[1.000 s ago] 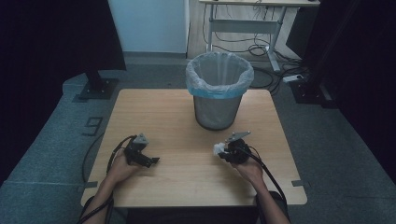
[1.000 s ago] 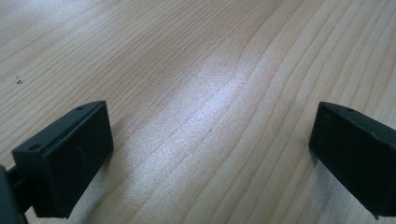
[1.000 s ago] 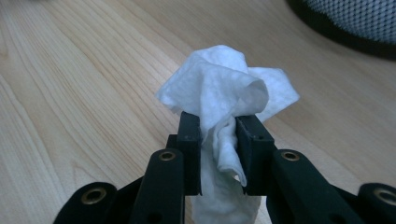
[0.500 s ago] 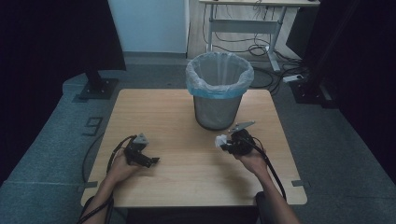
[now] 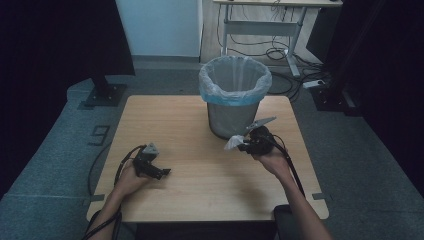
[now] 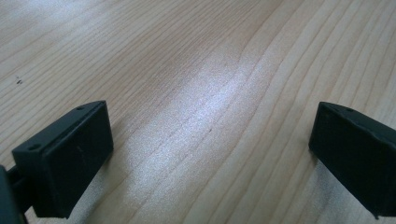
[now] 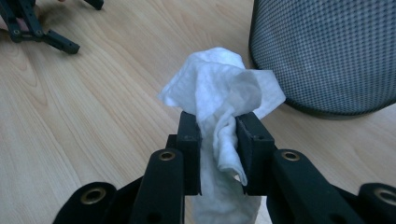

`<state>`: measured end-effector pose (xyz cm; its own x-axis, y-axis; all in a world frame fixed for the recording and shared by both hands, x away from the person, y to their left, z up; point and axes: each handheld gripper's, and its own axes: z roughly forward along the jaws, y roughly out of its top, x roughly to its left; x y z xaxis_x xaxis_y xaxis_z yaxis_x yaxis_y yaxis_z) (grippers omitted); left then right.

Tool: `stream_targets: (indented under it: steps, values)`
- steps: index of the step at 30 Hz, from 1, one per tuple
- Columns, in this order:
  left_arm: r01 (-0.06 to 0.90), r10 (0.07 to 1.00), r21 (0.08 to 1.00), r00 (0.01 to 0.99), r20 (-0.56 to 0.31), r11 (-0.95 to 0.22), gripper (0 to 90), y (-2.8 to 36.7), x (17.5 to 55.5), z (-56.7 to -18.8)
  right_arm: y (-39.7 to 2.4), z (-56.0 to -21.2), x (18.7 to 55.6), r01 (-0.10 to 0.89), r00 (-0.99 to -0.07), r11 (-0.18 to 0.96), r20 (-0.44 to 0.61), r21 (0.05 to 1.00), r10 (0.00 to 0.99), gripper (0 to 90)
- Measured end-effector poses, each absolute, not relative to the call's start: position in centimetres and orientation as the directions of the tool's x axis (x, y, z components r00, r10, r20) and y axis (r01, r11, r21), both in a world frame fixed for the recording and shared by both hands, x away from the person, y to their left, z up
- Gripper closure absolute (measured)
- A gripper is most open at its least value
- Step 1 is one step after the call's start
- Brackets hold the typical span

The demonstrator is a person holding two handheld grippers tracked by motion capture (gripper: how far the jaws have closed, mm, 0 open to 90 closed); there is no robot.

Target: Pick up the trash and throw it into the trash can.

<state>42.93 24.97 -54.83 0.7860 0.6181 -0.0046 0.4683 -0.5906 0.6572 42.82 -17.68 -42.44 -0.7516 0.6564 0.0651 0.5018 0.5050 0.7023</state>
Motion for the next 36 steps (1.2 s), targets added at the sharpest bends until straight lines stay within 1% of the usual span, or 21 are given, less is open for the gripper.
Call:
stream_targets:
  steps: [14,36]
  values:
    - [0.467,0.616,0.655,0.788,-0.004,-0.594,0.0,24.9,43.0,-54.8,-18.3,-38.7,43.3,0.491,-0.757,0.488,0.076,0.722,0.649,72.7]
    - [0.465,0.615,0.656,0.789,-0.002,-0.595,0.0,24.9,43.0,-54.8,-19.6,-30.5,44.7,0.481,-0.752,0.450,0.090,0.752,0.653,72.7]
